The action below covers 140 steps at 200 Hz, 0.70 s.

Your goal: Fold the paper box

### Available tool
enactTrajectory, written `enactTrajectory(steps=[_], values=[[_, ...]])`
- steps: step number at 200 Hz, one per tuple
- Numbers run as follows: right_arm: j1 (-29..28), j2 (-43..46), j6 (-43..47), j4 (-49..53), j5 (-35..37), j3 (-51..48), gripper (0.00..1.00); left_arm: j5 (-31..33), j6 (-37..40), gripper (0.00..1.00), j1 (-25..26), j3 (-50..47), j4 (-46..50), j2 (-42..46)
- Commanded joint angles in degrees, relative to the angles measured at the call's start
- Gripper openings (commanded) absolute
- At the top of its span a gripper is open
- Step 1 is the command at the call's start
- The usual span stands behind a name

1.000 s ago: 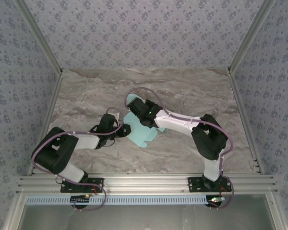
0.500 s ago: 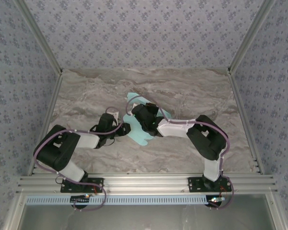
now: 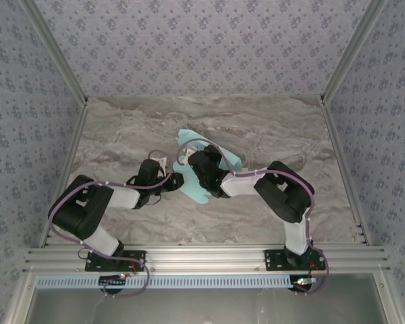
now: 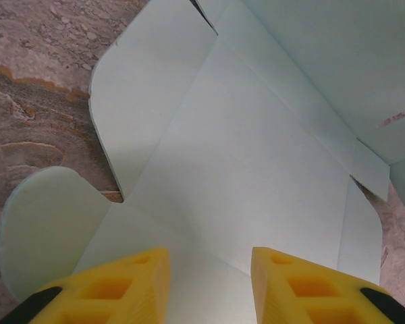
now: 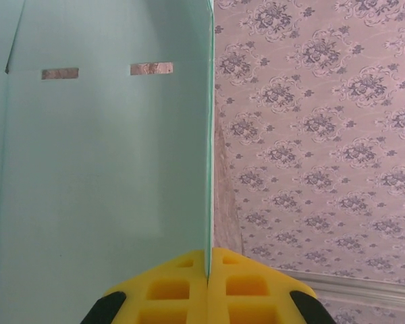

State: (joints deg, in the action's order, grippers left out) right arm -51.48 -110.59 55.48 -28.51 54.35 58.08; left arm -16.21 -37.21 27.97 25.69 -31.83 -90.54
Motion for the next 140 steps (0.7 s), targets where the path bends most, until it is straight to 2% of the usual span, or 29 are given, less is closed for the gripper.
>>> enactTrajectory(steps=[1, 31, 59, 105, 140], values=[[-0.6, -2.4, 1.8, 0.7, -3.1, -1.9, 0.00, 0.0, -0.6, 0.37, -0.9, -0.6, 2.1, -1.8], [-0.5, -0.2, 0.4, 3.3, -4.1, -1.2, 0.00, -0.4, 0.1, 0.39, -1.4, 0.5, 4.3, 1.0], [0.8, 5.2, -9.7, 17.5, -9.3, 2.8, 0.00, 0.0, 2.5, 0.42, -1.8, 3.5, 10.5, 6.5], [4.2, 13.2, -23.9, 41.5, -23.8, 12.1, 0.00, 3.3, 7.7, 0.51, -3.4, 8.7, 21.9, 18.6], [7.3, 18.9, -29.9, 50.2, -36.2, 15.6, 0.00, 2.2, 7.8, 0.57, -7.8, 12.1, 25.3, 25.0]])
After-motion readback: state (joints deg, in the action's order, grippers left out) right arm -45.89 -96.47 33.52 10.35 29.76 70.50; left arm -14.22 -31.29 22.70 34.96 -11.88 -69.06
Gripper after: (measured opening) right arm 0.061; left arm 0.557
